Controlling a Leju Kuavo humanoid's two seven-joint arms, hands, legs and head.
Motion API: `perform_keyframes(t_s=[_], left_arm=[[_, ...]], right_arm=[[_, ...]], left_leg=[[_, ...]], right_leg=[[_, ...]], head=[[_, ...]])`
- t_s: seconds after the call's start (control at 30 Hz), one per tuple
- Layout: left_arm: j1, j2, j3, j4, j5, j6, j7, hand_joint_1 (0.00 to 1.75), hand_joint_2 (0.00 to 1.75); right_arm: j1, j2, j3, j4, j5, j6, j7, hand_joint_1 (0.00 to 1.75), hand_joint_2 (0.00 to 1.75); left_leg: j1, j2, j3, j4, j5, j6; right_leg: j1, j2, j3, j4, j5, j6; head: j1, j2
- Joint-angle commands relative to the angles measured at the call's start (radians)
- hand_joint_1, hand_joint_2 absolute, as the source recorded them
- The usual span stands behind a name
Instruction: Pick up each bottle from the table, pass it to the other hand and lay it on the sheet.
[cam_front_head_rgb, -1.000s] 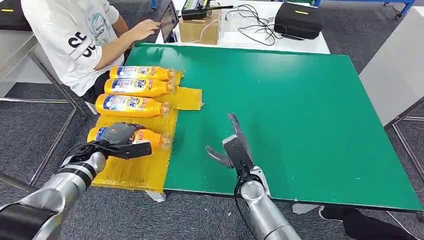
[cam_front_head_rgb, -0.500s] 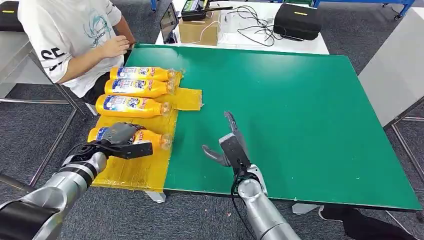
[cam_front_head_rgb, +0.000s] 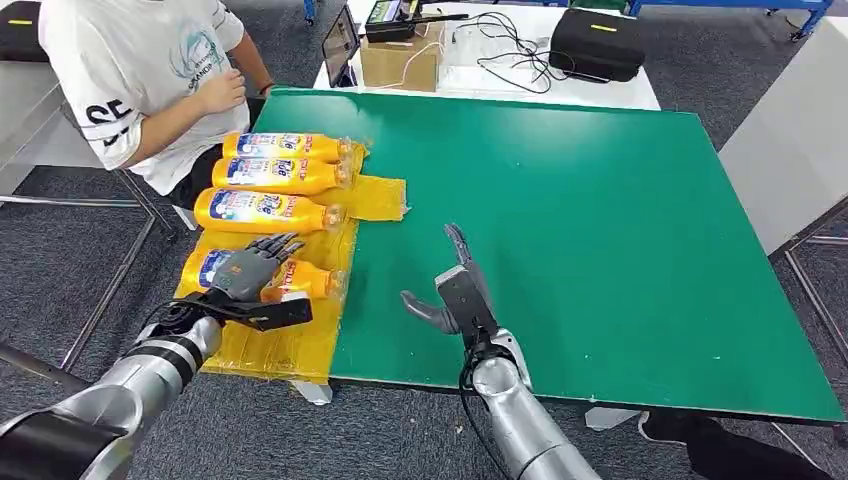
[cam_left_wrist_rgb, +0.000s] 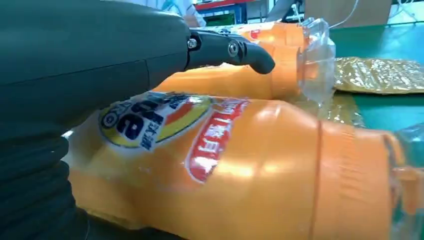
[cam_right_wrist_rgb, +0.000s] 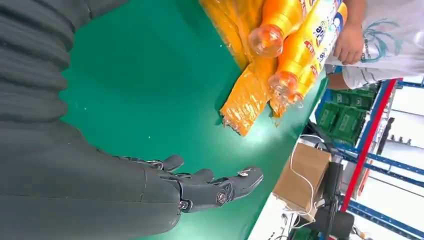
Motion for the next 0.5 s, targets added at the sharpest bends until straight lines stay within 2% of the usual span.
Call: perform_keyframes(t_s=[0.03, 0.1, 0.27, 0.33, 0.37, 0.43, 0.5], left_arm=[[-0.012, -0.054, 0.083, -0.01, 0.064, 0.023, -0.066, 0.0, 1.75], [0.013, -0.06, 0.147, -0.067, 0.156, 0.01, -0.165, 0.0, 1.75], [0.013, -0.06, 0.147, -0.067, 0.156, 0.01, -0.165, 0.0, 1.75], [0.068, -0.055, 0.151, -0.204, 0.271, -0.036, -0.179, 0.0, 1.75], [0.104, -0.05, 0.142, -0.3, 0.369, -0.083, -0.179, 0.0, 0.0], [0.164, -0.03, 0.129, -0.483, 0.575, -0.192, -0.179, 0.0, 0.0], [0.188, -0.036, 0.164, -0.567, 0.674, -0.278, -0.179, 0.0, 0.0]], right_arm=[[-0.035, -0.022, 0.013, 0.044, -0.002, -0.013, 0.007, 0.0, 1.75], [-0.028, -0.023, 0.011, 0.032, -0.003, -0.019, 0.001, 0.0, 1.75], [-0.028, -0.023, 0.011, 0.032, -0.003, -0.019, 0.001, 0.0, 1.75], [-0.021, -0.024, 0.011, 0.015, -0.004, -0.021, -0.002, 0.0, 1.75], [-0.015, -0.024, 0.009, 0.004, -0.003, -0.028, -0.006, 0.0, 1.75], [0.0, -0.027, 0.011, -0.034, -0.001, -0.032, -0.011, 0.0, 1.75], [0.006, -0.026, 0.013, -0.057, 0.004, -0.042, -0.017, 0.0, 1.75]], left_leg=[[0.001, 0.0, 0.0, 0.0, 0.0, -0.001], [0.001, 0.0, 0.001, 0.001, -0.001, -0.001], [0.001, 0.001, -0.001, 0.001, -0.001, -0.001], [0.001, 0.001, -0.001, 0.0, -0.001, -0.001], [0.002, 0.001, 0.0, 0.001, -0.002, -0.001], [0.001, 0.001, -0.002, 0.0, 0.0, -0.001], [0.002, 0.001, -0.002, 0.001, -0.002, -0.001]], right_leg=[[0.001, -0.001, 0.0, 0.0, 0.0, -0.001], [0.002, -0.001, 0.002, 0.0, -0.001, -0.002], [0.001, -0.001, -0.001, 0.0, -0.001, -0.001], [0.001, 0.0, -0.002, 0.0, 0.0, -0.001], [0.002, 0.0, 0.0, 0.0, -0.002, -0.002], [0.001, 0.0, -0.003, 0.0, 0.0, -0.001], [0.002, -0.001, -0.002, 0.0, -0.001, -0.001]], head=[[0.0, 0.0], [0.0, 0.0], [0.0, 0.0], [0.0, 0.0], [0.0, 0.0], [0.0, 0.0], [0.0, 0.0]])
